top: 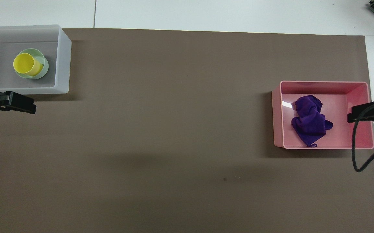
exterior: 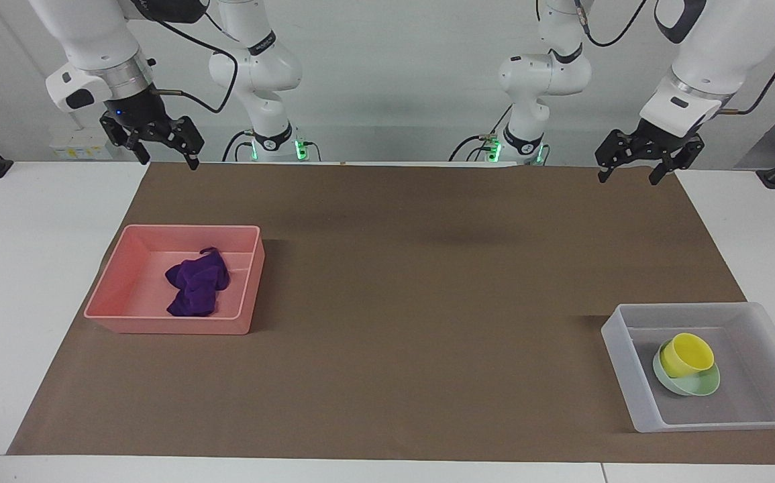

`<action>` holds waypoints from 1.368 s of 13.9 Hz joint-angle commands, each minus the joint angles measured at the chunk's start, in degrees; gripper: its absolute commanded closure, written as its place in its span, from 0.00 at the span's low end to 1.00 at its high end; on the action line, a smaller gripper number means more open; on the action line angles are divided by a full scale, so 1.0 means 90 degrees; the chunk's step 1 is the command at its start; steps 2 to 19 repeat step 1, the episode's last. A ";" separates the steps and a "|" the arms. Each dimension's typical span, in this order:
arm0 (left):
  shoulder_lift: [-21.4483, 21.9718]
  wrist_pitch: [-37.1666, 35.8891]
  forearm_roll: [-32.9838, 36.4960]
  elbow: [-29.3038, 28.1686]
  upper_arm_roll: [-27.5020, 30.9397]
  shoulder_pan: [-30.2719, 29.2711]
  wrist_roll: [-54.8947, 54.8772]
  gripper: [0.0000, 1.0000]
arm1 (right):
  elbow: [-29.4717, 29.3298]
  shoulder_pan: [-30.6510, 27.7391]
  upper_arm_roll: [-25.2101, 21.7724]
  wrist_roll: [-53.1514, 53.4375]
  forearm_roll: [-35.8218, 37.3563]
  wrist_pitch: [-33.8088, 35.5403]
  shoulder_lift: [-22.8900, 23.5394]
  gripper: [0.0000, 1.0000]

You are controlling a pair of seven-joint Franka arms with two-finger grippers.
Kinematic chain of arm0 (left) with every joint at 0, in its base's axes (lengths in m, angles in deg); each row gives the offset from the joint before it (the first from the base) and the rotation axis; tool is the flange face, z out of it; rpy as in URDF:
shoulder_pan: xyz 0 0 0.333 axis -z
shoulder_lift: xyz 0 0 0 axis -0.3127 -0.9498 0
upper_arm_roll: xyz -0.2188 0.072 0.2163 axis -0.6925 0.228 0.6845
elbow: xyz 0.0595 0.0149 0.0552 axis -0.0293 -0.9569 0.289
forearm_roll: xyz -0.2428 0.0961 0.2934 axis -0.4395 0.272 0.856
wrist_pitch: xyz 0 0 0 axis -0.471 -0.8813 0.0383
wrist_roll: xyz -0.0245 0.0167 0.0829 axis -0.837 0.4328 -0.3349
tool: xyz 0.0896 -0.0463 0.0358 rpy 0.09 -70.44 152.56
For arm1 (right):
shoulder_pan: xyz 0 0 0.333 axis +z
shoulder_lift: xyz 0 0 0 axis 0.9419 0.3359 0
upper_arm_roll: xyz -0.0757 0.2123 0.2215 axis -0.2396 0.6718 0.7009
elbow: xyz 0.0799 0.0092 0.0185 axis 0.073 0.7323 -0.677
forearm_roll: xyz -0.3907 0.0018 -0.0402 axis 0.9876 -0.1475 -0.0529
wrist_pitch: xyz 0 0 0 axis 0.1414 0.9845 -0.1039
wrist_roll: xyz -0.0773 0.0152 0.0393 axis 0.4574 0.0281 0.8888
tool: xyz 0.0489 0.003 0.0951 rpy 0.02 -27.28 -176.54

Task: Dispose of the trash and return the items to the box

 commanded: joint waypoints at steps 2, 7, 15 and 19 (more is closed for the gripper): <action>0.0156 -0.0082 0.0123 -0.0170 0.0040 0.0036 0.0097 0.00 | 0.0100 -0.0090 0.0049 -0.0014 -0.0103 0.0027 -0.0113 0.00; 0.0156 -0.0082 0.0123 -0.0170 0.0040 0.0036 0.0097 0.00 | 0.0100 -0.0090 0.0049 -0.0014 -0.0103 0.0027 -0.0113 0.00; 0.0156 -0.0082 0.0123 -0.0170 0.0040 0.0036 0.0097 0.00 | 0.0100 -0.0090 0.0049 -0.0014 -0.0103 0.0027 -0.0113 0.00; 0.0156 -0.0082 0.0123 -0.0170 0.0040 0.0036 0.0097 0.00 | 0.0100 -0.0090 0.0049 -0.0014 -0.0103 0.0027 -0.0113 0.00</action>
